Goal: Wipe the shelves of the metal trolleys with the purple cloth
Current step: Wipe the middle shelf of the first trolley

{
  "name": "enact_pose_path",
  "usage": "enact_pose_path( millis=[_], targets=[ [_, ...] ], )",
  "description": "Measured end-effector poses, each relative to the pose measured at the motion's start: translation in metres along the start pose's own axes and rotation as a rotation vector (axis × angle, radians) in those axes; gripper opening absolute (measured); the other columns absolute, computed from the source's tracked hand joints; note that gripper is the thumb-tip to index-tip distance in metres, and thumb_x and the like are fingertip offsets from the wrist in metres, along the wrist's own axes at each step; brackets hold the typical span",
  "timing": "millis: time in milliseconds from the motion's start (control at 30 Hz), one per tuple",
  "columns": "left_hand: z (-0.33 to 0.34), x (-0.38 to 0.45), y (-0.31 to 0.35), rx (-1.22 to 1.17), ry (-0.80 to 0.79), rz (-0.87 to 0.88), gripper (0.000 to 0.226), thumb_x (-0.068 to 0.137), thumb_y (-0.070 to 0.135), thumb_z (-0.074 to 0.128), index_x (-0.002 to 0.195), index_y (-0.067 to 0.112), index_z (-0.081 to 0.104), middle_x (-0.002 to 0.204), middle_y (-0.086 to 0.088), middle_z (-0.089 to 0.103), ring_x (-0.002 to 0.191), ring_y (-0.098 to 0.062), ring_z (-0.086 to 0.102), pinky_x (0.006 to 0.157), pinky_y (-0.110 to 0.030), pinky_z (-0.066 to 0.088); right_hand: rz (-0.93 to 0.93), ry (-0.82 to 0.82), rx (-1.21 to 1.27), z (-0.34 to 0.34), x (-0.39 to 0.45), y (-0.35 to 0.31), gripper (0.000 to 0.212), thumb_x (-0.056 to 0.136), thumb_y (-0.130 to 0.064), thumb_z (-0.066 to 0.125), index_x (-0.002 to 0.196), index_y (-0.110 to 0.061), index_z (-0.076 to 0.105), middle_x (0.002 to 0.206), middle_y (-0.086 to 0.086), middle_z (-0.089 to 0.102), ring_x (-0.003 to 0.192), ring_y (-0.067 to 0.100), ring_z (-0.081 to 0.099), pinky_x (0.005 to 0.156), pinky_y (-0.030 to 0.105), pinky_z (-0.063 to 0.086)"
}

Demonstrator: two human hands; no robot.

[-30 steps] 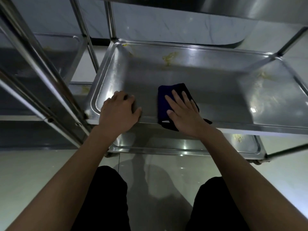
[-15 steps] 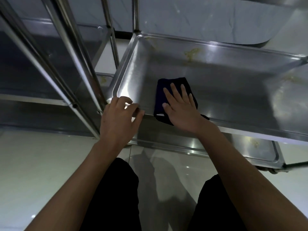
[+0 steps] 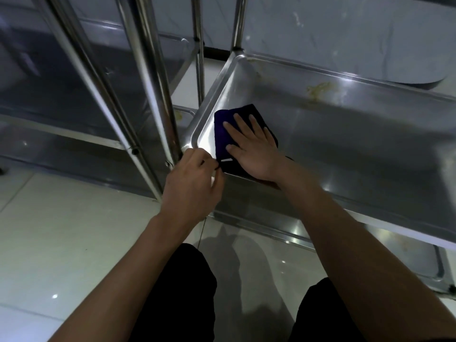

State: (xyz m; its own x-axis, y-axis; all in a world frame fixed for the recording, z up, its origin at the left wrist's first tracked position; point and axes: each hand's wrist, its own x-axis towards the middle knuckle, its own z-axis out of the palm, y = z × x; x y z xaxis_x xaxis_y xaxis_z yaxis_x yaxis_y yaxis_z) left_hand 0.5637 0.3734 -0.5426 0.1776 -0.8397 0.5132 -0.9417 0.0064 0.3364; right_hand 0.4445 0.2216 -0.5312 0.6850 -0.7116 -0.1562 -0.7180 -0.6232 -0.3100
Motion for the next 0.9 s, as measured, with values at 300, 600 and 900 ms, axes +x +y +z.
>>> enact_pose_path(
  millis=[300,600,900],
  targets=[
    [0.009,0.016,0.013,0.031,-0.006,0.016,0.020,0.093,0.023,0.056,0.093,0.011,0.071,0.095,-0.003,0.064,0.091,-0.022,0.059,0.063,-0.039,0.054,-0.011,0.020,0.038,-0.012,-0.009,0.024,0.059,0.105,-0.042,0.028,0.159,-0.039,0.005,0.168,-0.010,-0.010,0.153,0.016,-0.015,0.121,0.041,-0.010],
    [0.025,0.042,0.055,0.010,-0.141,0.157,0.016,0.092,0.027,0.058,0.090,0.013,0.067,0.092,-0.003,0.062,0.088,-0.025,0.056,0.068,-0.036,0.042,0.157,0.098,-0.002,-0.023,-0.053,0.092,0.060,0.105,-0.039,0.029,0.161,-0.030,0.008,0.169,-0.005,-0.006,0.154,0.021,-0.011,0.125,0.047,-0.001],
    [0.033,0.051,0.065,-0.024,-0.254,0.081,0.016,0.090,0.024,0.057,0.094,0.014,0.069,0.093,-0.001,0.062,0.090,-0.022,0.056,0.071,-0.039,0.049,0.229,0.111,0.112,-0.029,-0.062,0.089,0.077,0.094,-0.071,0.041,0.159,-0.041,0.013,0.168,-0.004,-0.013,0.154,0.031,-0.009,0.124,0.052,0.003]
  ],
)
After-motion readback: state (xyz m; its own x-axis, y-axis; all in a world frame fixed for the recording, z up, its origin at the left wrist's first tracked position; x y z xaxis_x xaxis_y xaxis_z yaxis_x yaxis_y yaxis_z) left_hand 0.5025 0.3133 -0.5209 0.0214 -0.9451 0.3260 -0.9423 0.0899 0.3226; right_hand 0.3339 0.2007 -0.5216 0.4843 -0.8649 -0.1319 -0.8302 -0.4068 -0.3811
